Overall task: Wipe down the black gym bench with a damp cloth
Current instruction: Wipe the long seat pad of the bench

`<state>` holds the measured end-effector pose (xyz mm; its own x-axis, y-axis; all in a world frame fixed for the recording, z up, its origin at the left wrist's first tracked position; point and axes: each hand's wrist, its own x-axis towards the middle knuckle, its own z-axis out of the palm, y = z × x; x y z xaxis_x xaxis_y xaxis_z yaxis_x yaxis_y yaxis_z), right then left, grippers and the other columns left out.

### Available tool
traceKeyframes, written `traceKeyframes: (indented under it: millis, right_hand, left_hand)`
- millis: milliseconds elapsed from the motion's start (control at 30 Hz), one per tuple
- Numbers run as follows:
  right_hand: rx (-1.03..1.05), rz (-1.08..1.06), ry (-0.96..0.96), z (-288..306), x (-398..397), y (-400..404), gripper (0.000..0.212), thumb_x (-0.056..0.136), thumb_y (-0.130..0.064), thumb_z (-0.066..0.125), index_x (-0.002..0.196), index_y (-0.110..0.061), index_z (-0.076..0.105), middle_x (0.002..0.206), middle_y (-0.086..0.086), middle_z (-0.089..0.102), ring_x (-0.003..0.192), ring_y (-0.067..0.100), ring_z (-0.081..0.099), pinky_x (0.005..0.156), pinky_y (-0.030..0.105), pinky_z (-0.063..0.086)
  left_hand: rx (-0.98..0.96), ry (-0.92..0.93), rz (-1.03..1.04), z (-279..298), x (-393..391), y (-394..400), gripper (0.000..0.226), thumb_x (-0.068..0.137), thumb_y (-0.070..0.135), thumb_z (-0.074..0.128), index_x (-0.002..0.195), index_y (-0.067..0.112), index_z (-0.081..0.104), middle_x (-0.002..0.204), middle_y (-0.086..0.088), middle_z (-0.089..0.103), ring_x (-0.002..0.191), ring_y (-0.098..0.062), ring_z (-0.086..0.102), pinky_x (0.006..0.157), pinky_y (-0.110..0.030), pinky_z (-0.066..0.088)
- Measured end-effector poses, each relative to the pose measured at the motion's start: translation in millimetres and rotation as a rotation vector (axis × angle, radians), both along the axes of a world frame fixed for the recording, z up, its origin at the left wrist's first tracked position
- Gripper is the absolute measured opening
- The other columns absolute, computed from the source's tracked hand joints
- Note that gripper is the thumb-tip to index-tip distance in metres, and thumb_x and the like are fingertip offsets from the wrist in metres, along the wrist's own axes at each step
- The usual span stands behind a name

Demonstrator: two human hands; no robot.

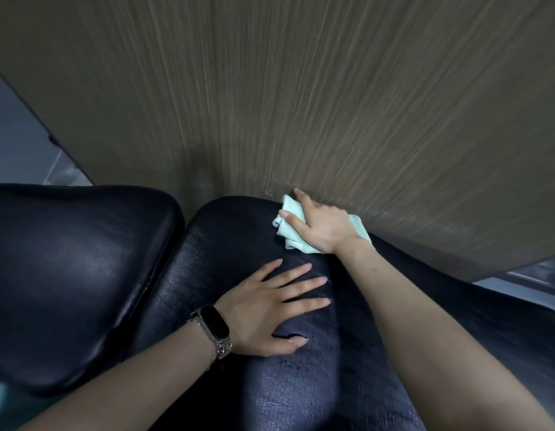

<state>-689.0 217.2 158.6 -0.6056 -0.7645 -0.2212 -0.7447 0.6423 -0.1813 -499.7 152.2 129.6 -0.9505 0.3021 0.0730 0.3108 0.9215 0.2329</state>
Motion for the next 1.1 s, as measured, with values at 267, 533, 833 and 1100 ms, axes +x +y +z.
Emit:
traceKeyframes:
  millis: [267,533,833,1100]
  right_hand:
    - [-0.016,-0.058,-0.037,5,-8,39,0.062,0.094,-0.062,0.029,0.142,-0.022,0.032,0.137,0.003,0.053,0.119,0.026,0.053,0.090,0.037,0.036]
    - [0.029,-0.121,-0.090,12,-14,83,0.063,0.094,-0.060,0.030,0.144,-0.021,0.033,0.141,0.002,0.048,0.125,0.021,0.047,0.098,0.034,0.034]
    - [0.060,-0.139,-0.026,8,-8,58,0.048,0.095,-0.059,0.028,0.097,-0.015,0.046,0.107,0.004,0.061,0.098,0.024,0.056,0.082,0.036,0.039]
    - [-0.010,0.034,-0.001,2,21,-37,0.047,0.097,-0.058,0.026,0.098,-0.015,0.046,0.114,0.005,0.061,0.106,0.027,0.056,0.077,0.033,0.031]
  left_hand:
    - [0.005,-0.013,-0.013,0,1,-3,0.063,0.089,0.060,0.037,0.146,0.035,0.026,0.157,0.008,0.014,0.145,-0.013,0.000,0.116,-0.044,0.004]
    - [0.057,-0.050,-0.018,4,10,-11,0.063,0.090,0.060,0.036,0.147,0.035,0.025,0.157,0.011,0.009,0.144,-0.010,-0.007,0.115,-0.040,-0.004]
    - [0.087,-0.007,0.001,-1,33,-34,0.058,0.091,0.055,0.040,0.144,0.033,0.031,0.157,0.009,0.017,0.145,-0.011,-0.003,0.114,-0.036,-0.002]
    - [0.168,0.000,-0.014,-4,33,-37,0.057,0.092,0.054,0.040,0.144,0.029,0.035,0.156,0.007,0.020,0.145,-0.013,-0.001,0.117,-0.039,-0.001]
